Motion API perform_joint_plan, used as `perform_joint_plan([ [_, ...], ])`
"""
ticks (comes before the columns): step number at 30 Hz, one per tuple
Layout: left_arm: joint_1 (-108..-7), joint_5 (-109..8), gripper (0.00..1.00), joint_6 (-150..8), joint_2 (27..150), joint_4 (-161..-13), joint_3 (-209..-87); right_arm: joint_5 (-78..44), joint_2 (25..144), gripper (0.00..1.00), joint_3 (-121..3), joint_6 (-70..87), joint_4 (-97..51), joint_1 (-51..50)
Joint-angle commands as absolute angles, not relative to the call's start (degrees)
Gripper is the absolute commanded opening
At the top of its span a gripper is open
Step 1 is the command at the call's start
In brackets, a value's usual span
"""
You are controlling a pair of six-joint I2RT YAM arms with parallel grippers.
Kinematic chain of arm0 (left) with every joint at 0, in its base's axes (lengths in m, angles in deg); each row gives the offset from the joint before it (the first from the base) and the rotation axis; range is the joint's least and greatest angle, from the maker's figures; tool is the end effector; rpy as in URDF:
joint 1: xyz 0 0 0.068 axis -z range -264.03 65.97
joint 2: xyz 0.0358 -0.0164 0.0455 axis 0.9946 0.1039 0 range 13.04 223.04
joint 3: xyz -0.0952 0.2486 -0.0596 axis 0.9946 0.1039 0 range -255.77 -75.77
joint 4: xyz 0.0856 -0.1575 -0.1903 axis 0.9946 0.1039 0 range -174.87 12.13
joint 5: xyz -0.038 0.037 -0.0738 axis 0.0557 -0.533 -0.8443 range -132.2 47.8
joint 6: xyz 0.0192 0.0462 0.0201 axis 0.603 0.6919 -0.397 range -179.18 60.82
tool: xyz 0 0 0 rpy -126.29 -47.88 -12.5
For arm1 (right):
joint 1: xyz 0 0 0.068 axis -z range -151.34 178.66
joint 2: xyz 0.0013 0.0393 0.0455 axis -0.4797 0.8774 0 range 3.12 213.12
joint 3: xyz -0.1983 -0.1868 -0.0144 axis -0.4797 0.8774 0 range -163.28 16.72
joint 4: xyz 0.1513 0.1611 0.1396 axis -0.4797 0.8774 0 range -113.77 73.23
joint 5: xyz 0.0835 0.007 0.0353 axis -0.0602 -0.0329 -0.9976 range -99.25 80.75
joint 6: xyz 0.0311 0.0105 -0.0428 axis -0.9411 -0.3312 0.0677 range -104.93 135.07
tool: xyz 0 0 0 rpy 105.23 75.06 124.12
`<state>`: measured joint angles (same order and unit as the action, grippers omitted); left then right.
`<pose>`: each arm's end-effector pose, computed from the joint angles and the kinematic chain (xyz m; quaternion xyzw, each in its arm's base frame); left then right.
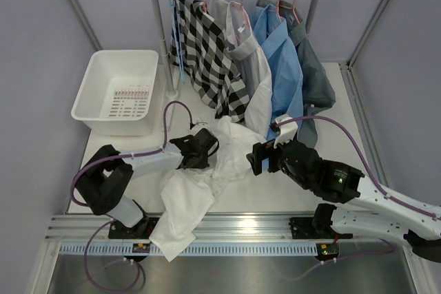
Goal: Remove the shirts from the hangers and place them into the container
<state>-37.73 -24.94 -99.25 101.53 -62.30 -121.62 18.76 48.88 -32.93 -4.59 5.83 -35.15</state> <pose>0.2003 -0.1946 0.1575 0.0203 0.9660 -0.0385 0.2550 0.0906 0.1462 0.3333 -0.1894 0.8097 0.1907 0.5217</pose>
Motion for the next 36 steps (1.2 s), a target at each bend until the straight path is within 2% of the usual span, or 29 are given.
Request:
perform_joint_plan([
  [1, -38.4, -22.8, 0.01, -101.0, 99.3, -63.9, -120.1, 21.2, 48.4, 0.99, -32.9, -3.9, 4.6, -35.6],
  [4, -40.0, -19.8, 0.0, -100.6, 95.1, -60.9, -119.9, 21.6, 47.6, 0.99, -33.0, -3.9, 5.1, -35.6],
  [8, -42.4, -15.0, 0.0, -99.2, 83.0, -52.2, -121.8, 21.8, 46.4, 0.99, -33.3, -3.9, 5.6, -35.6],
  [12, -45.2, -8.9, 0.0, -96.8, 74.5, -43.7, -128.2, 22.0, 46.0, 0.99, -34.5, -3.2, 6.2, -35.5],
  [19, -50.2, -3.3, 0.0, -92.6, 69.0, -31.4, -140.4, 22.6, 46.3, 1.0, -39.7, -0.7, 8.7, -35.5],
  [28, -60.5, 0.4, 0.0, -85.2, 68.4, -25.4, -155.5, 23.6, 46.8, 1.0, -44.9, 2.7, 11.0, -35.6],
  [32, -62.3, 3.4, 0.0, -79.4, 73.9, -25.5, -172.3, 23.6, 46.8, 0.99, -45.9, 3.1, 11.2, -35.5],
  [36, -62.4, 12.6, 0.0, -71.9, 81.8, -26.7, -188.6, 23.5, 46.7, 0.99, -46.5, 3.6, 11.2, -35.5],
])
